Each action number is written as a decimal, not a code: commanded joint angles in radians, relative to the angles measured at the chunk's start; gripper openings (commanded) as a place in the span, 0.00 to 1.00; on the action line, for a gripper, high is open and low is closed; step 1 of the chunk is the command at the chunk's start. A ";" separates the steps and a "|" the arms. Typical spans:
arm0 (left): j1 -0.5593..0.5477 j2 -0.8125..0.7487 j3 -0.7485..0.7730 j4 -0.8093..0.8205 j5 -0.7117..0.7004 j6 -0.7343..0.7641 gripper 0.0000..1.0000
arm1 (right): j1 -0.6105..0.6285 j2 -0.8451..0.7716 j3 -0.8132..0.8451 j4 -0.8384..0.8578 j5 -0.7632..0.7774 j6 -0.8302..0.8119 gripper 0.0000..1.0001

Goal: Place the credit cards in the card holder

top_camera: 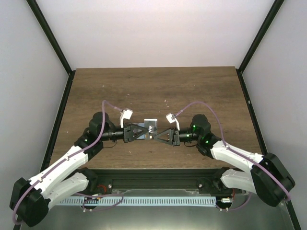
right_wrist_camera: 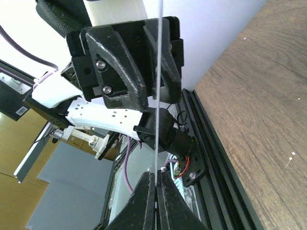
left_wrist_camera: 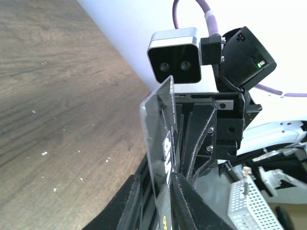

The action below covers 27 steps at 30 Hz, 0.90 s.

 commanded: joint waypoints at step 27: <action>0.310 0.181 -0.144 0.022 -0.263 0.017 0.04 | -0.026 0.276 0.260 -0.528 0.407 -0.221 0.41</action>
